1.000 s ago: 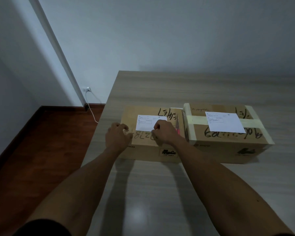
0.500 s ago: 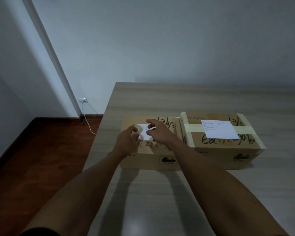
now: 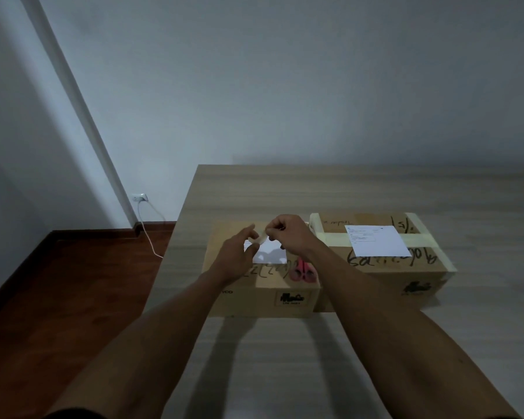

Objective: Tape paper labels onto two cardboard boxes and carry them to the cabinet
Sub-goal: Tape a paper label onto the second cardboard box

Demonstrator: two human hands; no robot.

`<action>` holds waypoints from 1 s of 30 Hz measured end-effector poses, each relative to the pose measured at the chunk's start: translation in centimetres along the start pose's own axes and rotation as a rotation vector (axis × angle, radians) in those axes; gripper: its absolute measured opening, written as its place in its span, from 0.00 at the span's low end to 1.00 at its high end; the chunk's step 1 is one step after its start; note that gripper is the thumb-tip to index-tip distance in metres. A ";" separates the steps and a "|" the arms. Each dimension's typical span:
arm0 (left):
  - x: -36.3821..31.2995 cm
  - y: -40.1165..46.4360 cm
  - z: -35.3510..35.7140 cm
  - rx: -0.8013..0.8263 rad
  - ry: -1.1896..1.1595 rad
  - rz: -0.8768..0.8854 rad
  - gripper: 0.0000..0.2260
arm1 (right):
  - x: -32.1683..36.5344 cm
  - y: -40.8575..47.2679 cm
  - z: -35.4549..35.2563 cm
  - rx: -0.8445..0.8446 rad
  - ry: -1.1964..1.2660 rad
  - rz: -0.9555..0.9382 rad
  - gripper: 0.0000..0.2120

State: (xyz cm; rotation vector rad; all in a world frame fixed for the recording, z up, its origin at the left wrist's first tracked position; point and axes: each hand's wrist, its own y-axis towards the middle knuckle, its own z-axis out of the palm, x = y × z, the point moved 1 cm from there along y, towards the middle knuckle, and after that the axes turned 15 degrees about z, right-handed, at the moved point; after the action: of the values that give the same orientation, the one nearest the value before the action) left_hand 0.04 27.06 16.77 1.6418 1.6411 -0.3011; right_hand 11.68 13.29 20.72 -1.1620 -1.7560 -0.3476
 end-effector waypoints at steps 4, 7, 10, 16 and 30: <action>-0.2 -0.1 0.4 -0.036 -0.048 -0.031 0.10 | -0.2 0.2 -0.1 -0.030 -0.041 -0.013 0.07; -0.6 0.2 0.5 -0.056 -0.024 -0.080 0.09 | 0.5 0.3 -0.1 -0.085 -0.100 -0.077 0.10; -0.6 0.4 0.4 -0.111 -0.024 -0.176 0.17 | 1.3 0.6 -0.7 -0.117 -0.115 -0.124 0.12; -1.5 0.6 0.2 -0.228 -0.240 -0.271 0.24 | 2.9 1.1 -2.0 -0.101 -0.137 -0.119 0.08; -2.8 2.3 0.9 -0.101 -0.542 -0.295 0.27 | 4.7 2.0 -4.6 -0.057 -0.388 -0.237 0.05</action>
State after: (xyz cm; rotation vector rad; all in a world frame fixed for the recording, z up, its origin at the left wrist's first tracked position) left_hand 2.06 24.73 18.77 1.1084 1.4397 -0.7298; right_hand 15.50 13.81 26.34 -1.1166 -2.2457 -0.3299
